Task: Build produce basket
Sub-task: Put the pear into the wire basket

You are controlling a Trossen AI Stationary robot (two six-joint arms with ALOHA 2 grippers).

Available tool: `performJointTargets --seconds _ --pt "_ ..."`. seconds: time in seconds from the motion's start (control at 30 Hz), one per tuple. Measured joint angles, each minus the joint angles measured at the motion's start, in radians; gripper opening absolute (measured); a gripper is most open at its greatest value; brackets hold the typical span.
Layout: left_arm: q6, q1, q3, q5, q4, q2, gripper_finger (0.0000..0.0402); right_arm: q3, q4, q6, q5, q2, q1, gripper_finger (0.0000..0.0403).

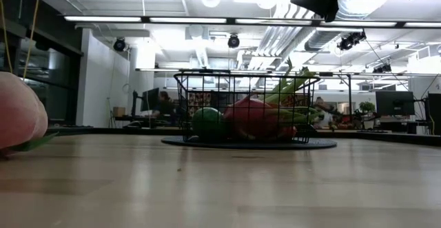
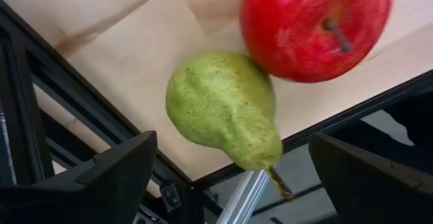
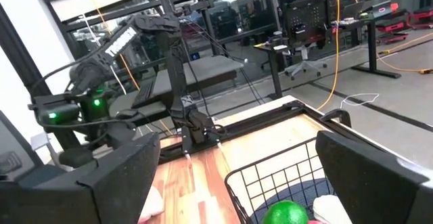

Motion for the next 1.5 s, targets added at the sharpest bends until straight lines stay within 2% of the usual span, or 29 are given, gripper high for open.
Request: performJointTargets --seconds 0.3,0.57,0.7,1.27,1.5 --pt "0.041 -0.001 0.08 0.004 -0.028 0.139 0.0374 0.0 -0.009 0.001 -0.001 0.0 -0.021 0.0385" --pt "0.045 -0.001 0.085 0.072 -0.022 0.243 0.0374 0.0 -0.055 0.003 -0.001 0.0 -0.027 0.0385" --pt "0.06 -0.001 0.084 0.056 -0.021 0.274 0.0374 0.0 -0.066 0.003 -0.001 0.0 -0.027 0.0385" --pt "0.089 0.0 0.081 0.066 -0.016 0.302 0.0372 0.0 -0.108 0.003 0.0 0.0 -0.027 0.0385" --pt "0.129 0.0 0.08 0.076 -0.017 0.3 0.0329 0.0 -0.112 0.003 0.0 0.0 -0.027 0.0385"
